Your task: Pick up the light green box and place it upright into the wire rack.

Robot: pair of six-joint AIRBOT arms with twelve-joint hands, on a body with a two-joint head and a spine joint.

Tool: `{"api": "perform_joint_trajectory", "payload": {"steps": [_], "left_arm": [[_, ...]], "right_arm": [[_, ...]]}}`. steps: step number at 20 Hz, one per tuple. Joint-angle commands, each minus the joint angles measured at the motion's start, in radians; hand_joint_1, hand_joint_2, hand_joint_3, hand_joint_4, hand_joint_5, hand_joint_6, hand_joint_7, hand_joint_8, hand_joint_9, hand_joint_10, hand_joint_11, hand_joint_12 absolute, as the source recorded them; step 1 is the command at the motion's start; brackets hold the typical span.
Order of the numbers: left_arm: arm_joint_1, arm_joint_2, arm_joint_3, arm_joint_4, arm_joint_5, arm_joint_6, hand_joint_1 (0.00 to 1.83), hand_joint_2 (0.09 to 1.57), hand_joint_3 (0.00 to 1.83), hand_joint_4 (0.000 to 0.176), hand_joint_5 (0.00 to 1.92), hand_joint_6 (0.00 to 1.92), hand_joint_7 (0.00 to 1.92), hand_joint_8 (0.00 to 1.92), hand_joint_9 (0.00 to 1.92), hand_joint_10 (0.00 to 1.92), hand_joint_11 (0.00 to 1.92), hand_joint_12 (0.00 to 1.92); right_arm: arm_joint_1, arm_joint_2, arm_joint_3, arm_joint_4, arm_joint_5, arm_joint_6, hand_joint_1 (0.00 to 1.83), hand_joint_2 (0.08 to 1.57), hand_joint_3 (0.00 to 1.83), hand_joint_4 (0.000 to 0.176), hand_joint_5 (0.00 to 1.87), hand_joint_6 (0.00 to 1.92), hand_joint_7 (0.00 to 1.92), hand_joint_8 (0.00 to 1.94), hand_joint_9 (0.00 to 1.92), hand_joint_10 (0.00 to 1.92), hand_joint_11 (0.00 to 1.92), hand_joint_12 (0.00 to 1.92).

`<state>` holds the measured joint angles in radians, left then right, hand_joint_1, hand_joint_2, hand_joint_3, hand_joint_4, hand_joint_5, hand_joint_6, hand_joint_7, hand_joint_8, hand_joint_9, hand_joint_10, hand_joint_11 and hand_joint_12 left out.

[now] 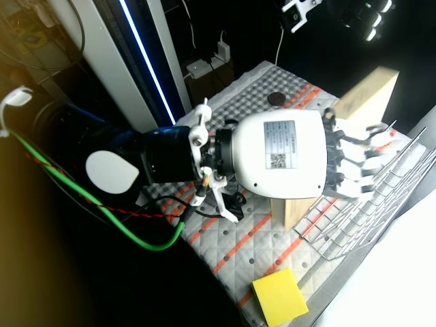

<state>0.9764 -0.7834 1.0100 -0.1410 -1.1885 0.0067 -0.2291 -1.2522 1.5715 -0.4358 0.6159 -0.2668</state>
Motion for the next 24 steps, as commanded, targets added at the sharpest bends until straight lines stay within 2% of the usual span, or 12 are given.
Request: {"api": "perform_joint_trajectory", "payload": {"steps": [1,6,11,12,15,16,18,20,21,22,23,24], "left_arm": [[-0.015,-0.004,0.006,-0.016,-0.121,-0.007,0.56,1.11,0.0,0.078,0.49,0.0,0.35,0.0,0.34,0.0,0.0,0.56],[-0.012,-0.005,-0.001,-0.03,-0.152,-0.007,0.52,1.1,0.0,0.088,0.51,0.0,0.36,0.0,0.34,0.0,0.0,0.58],[0.031,-0.001,-0.019,-0.065,-0.235,-0.007,0.52,1.12,0.0,0.087,0.47,0.0,0.34,0.0,0.31,0.0,0.0,0.5],[0.038,0.0,-0.021,-0.069,-0.25,-0.007,0.51,1.12,0.0,0.095,0.47,0.0,0.33,0.0,0.31,0.0,0.0,0.5],[0.06,-0.002,-0.024,-0.082,-0.306,-0.007,0.59,1.11,0.0,0.079,0.47,0.0,0.34,0.0,0.32,0.0,0.0,0.56],[0.065,-0.002,-0.028,-0.087,-0.321,-0.007,0.56,1.1,0.0,0.08,0.49,0.0,0.36,0.0,0.33,0.0,0.0,0.62],[0.086,0.0,-0.041,-0.097,-0.359,-0.007,0.56,1.11,0.0,0.083,0.47,0.0,0.34,0.0,0.29,0.0,0.0,0.57],[0.102,0.0,-0.049,-0.105,-0.39,-0.007,0.57,1.1,0.0,0.092,0.48,0.0,0.33,0.0,0.29,0.0,0.0,0.63],[0.108,-0.001,-0.048,-0.114,-0.404,-0.007,0.64,1.1,0.0,0.061,0.51,0.0,0.34,0.0,0.28,0.0,0.0,0.74],[0.112,-0.003,-0.046,-0.124,-0.416,-0.007,0.6,1.11,0.0,0.08,0.47,0.0,0.31,0.0,0.26,0.0,0.0,0.66],[0.115,-0.006,-0.046,-0.13,-0.429,-0.007,0.59,1.12,0.01,0.097,0.44,0.0,0.3,0.0,0.24,0.0,0.0,0.59],[0.115,-0.007,-0.047,-0.13,-0.434,-0.007,0.56,1.12,0.0,0.078,0.45,0.0,0.32,0.0,0.28,0.01,0.0,0.66]], "right_arm": [[-0.004,0.009,0.004,0.048,0.107,0.003,0.35,0.86,0.0,0.176,0.0,0.0,0.0,0.0,0.0,0.0,0.0,0.0],[-0.096,0.094,-0.064,0.154,0.234,0.003,0.37,0.81,0.0,0.176,0.0,0.0,0.0,0.0,0.0,0.0,0.0,0.0],[-0.262,0.246,-0.246,0.292,0.459,0.003,0.4,0.86,0.01,0.176,0.0,0.0,0.0,0.0,0.0,0.0,0.0,0.0],[-0.286,0.269,-0.279,0.308,0.488,-0.132,0.33,0.89,0.02,0.176,0.0,0.0,0.0,0.0,0.0,0.0,0.0,0.0],[-0.431,0.353,-0.383,0.357,0.6,-0.175,0.39,0.94,0.0,0.176,0.0,0.0,0.0,0.0,0.0,0.0,0.0,0.0],[-0.478,0.367,-0.403,0.375,0.632,-0.175,0.4,0.96,0.0,0.148,0.0,0.0,0.0,0.0,0.0,0.0,0.0,0.0],[-0.592,0.391,-0.449,0.423,0.716,-0.175,0.44,0.94,0.0,0.169,0.04,0.01,0.0,0.0,0.0,0.0,0.0,0.0],[-0.632,0.394,-0.465,0.445,0.744,-0.175,0.49,0.94,0.0,0.164,0.07,0.02,0.01,0.0,0.0,0.0,0.0,0.0],[-0.651,0.391,-0.471,0.457,0.75,-0.177,0.54,0.96,0.0,0.138,0.1,0.02,0.03,0.01,0.0,0.0,0.0,0.0],[-0.689,0.389,-0.48,0.484,0.775,-0.179,0.5,0.97,0.0,0.103,0.13,0.01,0.09,0.01,0.02,0.0,0.01,0.01],[-0.756,0.394,-0.499,0.537,0.837,-0.179,0.48,0.97,0.0,0.098,0.14,0.01,0.12,0.02,0.05,0.01,0.05,0.03],[-0.789,0.398,-0.509,0.566,0.876,-0.179,0.49,0.99,0.01,0.103,0.13,0.0,0.13,0.02,0.07,0.02,0.07,0.04]]}}
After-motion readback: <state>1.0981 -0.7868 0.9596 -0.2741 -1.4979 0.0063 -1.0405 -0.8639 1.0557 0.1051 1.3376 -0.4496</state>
